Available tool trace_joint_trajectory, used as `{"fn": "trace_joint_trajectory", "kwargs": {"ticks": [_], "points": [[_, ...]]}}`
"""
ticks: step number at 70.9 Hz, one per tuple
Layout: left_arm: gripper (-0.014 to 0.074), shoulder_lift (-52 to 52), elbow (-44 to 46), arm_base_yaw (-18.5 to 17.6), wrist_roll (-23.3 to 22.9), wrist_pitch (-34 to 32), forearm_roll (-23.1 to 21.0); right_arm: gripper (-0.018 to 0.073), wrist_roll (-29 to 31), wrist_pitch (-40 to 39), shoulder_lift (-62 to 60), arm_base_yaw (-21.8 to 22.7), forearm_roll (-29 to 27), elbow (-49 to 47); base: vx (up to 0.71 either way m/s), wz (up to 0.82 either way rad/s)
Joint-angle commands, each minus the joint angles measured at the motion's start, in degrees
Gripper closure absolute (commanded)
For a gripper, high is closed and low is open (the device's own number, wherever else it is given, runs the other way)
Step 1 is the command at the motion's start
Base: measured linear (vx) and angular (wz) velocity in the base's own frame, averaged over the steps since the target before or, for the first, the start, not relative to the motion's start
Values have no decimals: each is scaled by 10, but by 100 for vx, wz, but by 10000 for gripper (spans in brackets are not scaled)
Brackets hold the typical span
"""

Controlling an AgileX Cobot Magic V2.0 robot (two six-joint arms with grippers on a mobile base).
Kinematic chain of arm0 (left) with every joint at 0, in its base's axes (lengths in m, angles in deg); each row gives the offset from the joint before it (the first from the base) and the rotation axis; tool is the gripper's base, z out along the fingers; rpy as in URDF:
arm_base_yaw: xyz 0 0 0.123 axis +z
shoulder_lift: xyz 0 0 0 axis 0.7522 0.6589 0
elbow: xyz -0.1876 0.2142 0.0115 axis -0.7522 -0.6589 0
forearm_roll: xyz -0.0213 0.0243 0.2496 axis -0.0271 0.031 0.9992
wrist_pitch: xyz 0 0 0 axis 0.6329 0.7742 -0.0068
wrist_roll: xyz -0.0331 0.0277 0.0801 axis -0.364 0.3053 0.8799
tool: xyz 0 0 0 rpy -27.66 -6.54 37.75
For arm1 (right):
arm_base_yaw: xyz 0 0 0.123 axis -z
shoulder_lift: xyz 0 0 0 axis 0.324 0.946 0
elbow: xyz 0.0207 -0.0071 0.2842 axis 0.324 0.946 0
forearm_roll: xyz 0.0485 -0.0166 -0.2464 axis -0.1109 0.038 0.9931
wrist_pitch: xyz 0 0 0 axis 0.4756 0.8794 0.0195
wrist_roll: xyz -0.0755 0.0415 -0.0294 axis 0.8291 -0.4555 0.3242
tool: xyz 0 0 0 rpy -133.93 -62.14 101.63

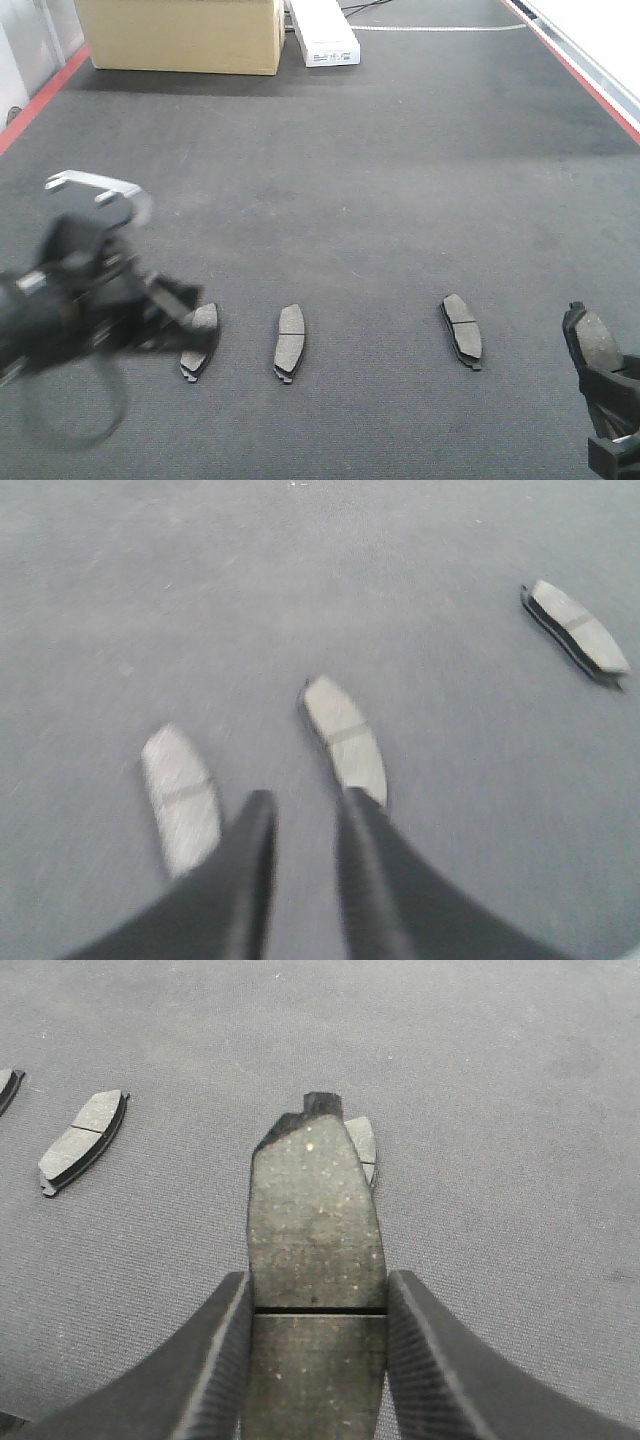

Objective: Move and align brake pads A on conveyor
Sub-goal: 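Raise the open left gripper away from the placed pad, then lower the right gripper's pad onto the belt in line and open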

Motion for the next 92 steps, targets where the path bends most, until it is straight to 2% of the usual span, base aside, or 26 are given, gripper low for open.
{"fn": "trace_joint_trajectory", "kwargs": {"ticks": [1,12,42,92], "points": [[596,-65,-23,-1,2,-30,4,517,4,-47,0,3,2,-17,0,0],[604,-149,-75,-1,2,-40,4,517,4,-47,0,3,2,-17,0,0],[604,-358,-190,-1,3,-130,4,517,4,-47,0,3,2,-17,0,0],[604,-374,-195,-1,3,-126,4,515,0,-54,2,3,-11,-17,0,0]]}}
